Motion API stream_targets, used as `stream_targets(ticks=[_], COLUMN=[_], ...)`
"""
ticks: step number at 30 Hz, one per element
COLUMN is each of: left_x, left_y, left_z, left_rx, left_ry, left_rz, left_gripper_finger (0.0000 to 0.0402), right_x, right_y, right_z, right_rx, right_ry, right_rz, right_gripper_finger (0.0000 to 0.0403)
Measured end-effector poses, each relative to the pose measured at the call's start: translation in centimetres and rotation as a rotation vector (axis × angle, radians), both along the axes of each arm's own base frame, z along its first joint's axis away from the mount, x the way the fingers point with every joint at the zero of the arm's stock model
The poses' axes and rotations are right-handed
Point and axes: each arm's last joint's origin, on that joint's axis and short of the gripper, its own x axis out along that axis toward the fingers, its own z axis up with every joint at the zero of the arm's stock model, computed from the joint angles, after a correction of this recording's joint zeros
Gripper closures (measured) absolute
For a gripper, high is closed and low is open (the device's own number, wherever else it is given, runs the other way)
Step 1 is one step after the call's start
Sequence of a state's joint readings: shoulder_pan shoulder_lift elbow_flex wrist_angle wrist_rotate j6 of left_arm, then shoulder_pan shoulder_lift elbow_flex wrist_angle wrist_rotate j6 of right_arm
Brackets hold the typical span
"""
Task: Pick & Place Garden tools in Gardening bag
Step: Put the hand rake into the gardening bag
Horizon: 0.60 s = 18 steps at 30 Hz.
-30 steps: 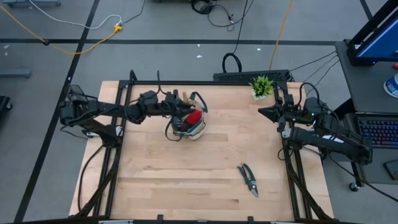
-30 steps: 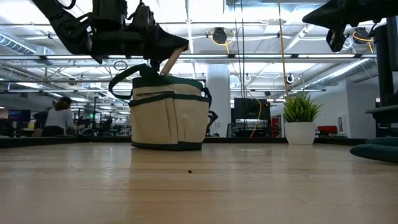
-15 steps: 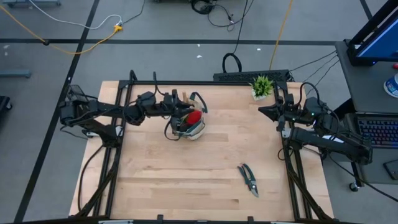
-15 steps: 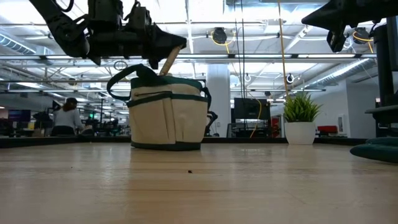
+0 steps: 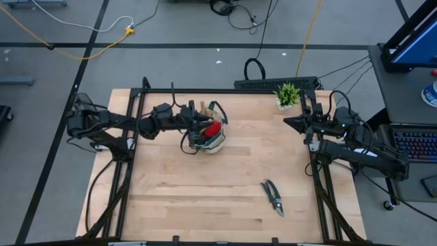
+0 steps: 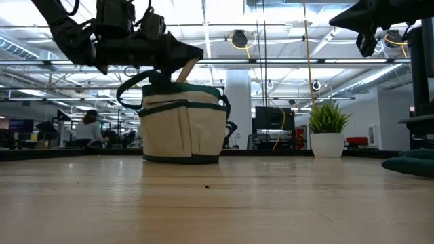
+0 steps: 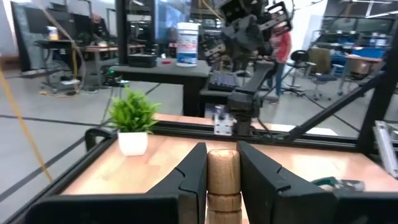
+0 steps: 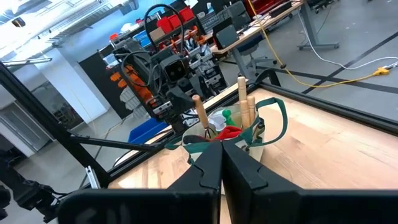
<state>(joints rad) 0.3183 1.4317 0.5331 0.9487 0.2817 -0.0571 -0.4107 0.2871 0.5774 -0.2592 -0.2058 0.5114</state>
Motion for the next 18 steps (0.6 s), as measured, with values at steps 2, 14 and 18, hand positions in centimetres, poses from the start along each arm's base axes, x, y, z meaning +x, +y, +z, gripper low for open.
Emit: stream_targets(ticks=[2,14,18], left_x=[-0.3,-2.6,-2.6], left_y=[-0.1,-0.6,-0.5], left_z=[-0.6,-1.8,-1.9], left_rx=[-0.005,-0.016,-0.028], left_ry=[0.016,-0.125,-0.121], left_rz=[0.018,0.080,0.094], left_gripper_finger=[0.0333,0.0333,0.0322], right_x=[0.0,0.0,0.0], right_y=[0.0,0.0,0.0], right_z=[0.0,0.0,0.0], right_rx=[0.000,0.000,0.000], right_ry=[0.000,0.000,0.000], right_rz=[0.000,0.004,0.004], right_gripper_finger=[0.0403,0.0403,0.0403])
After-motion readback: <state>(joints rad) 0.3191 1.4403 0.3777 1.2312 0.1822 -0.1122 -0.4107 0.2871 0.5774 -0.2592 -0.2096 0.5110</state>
